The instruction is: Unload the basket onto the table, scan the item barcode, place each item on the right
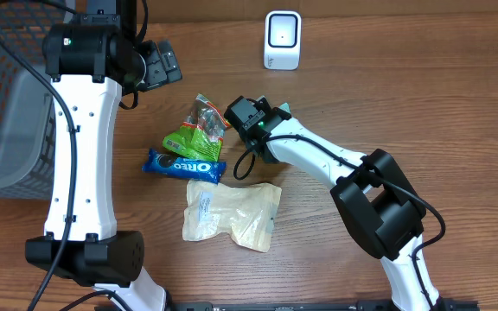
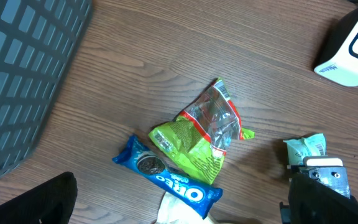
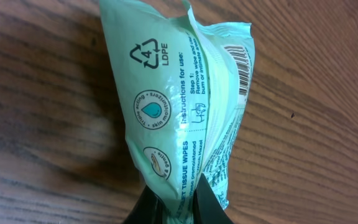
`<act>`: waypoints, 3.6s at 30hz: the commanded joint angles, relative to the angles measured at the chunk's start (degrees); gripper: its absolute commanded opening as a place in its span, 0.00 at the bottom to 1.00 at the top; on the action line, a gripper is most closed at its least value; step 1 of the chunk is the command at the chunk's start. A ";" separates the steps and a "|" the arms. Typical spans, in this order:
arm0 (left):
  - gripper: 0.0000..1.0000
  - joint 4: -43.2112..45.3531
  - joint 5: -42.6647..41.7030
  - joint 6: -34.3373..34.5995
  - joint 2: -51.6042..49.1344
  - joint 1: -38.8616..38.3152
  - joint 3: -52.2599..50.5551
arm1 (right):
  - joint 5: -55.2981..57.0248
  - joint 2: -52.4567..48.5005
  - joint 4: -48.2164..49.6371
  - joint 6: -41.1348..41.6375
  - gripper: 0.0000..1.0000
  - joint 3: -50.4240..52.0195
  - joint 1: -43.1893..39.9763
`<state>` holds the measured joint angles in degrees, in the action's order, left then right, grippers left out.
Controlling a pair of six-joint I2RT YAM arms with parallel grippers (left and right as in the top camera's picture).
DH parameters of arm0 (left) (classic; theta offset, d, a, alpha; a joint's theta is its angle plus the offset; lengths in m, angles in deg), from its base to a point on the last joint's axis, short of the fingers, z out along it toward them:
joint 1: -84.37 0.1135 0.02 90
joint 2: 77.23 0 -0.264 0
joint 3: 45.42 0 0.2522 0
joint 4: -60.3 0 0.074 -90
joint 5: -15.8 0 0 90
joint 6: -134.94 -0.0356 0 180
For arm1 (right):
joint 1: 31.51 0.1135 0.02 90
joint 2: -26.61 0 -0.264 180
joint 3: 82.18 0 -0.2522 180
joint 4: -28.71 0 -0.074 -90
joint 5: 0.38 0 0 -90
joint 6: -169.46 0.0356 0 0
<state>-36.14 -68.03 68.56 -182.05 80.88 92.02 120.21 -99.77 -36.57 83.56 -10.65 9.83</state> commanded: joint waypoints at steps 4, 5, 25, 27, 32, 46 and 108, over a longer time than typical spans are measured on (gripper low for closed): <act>1.00 0.24 -0.24 -0.90 -0.61 0.09 0.17 | -13.62 3.93 -4.00 0.39 0.04 -7.26 -2.10; 1.00 0.24 -0.24 -0.90 -0.61 0.09 0.17 | -16.81 4.72 -4.72 0.35 0.04 -8.94 -2.84; 1.00 0.24 -0.24 -0.90 -0.61 0.09 0.17 | -95.95 1.31 19.45 20.72 0.04 -20.70 -33.20; 1.00 0.24 -0.24 -0.90 -0.61 0.09 0.17 | -100.06 -1.46 26.08 26.14 0.04 -20.70 -33.33; 1.00 0.24 -0.24 -0.90 -0.61 0.09 0.17 | -106.75 -9.60 46.88 45.03 0.04 -20.70 -32.65; 1.00 0.24 -0.24 -0.90 -0.61 0.09 0.17 | -105.07 -19.08 61.68 64.94 0.04 -20.68 -35.01; 1.00 0.24 -0.24 -0.90 -0.61 0.09 0.17 | -110.57 -15.74 115.67 86.27 0.04 -20.87 -38.34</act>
<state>-36.12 -68.05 68.56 -182.05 80.88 92.02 14.80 -122.03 76.34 161.09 -30.65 -25.25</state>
